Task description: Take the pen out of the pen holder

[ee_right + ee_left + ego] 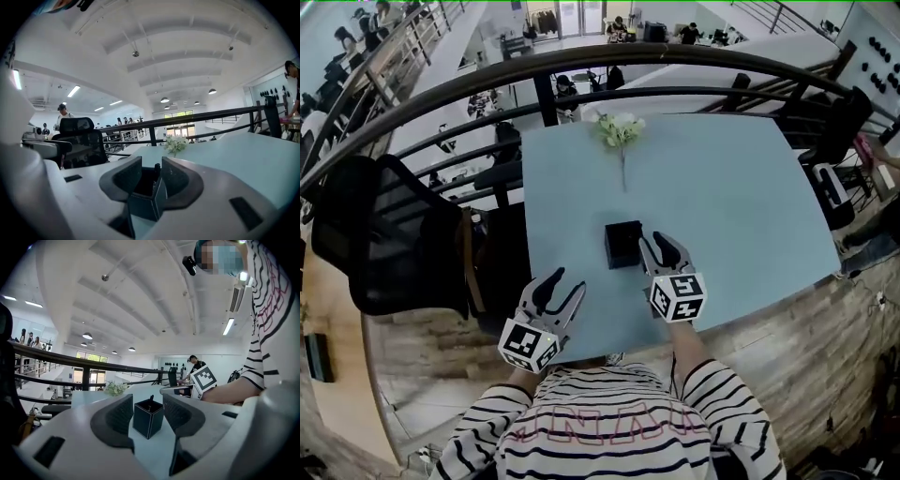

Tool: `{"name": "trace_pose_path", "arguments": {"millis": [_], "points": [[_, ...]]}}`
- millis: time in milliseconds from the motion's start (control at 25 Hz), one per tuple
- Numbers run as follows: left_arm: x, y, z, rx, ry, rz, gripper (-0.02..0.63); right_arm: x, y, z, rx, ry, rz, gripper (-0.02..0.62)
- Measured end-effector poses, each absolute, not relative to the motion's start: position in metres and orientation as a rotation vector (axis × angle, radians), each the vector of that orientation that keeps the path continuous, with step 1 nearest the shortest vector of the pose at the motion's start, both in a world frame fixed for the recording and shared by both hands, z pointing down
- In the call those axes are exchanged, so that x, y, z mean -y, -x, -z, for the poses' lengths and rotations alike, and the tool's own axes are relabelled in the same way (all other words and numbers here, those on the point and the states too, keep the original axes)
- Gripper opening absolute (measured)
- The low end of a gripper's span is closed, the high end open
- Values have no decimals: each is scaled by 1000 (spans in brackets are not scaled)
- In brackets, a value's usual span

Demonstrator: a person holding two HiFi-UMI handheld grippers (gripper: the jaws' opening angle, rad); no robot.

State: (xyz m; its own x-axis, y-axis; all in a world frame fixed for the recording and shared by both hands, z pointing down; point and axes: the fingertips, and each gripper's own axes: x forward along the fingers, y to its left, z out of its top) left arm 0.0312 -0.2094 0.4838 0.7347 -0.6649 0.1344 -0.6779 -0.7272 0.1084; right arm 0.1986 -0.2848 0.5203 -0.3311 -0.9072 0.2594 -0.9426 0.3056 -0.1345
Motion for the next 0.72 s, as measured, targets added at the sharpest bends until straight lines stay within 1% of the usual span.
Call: {"name": "trace_pose_path", "arguments": {"millis": [320, 600, 640, 680, 720], "points": [[211, -26, -491, 1211, -2714, -137, 178, 325, -190, -546, 2422, -1566, -377, 143], [212, -16, -493, 1277, -2674, -142, 178, 334, -183, -564, 2387, -1499, -401, 141], [213, -15, -493, 1280, -2673, -141, 178, 335, -182, -565, 2384, -1499, -393, 128], [214, -14, -493, 1282, -2671, -142, 178, 335, -181, -565, 2383, -1499, -384, 84], [215, -13, -493, 1281, -2671, -142, 178, 335, -180, -564, 2384, -1499, -376, 64]]}}
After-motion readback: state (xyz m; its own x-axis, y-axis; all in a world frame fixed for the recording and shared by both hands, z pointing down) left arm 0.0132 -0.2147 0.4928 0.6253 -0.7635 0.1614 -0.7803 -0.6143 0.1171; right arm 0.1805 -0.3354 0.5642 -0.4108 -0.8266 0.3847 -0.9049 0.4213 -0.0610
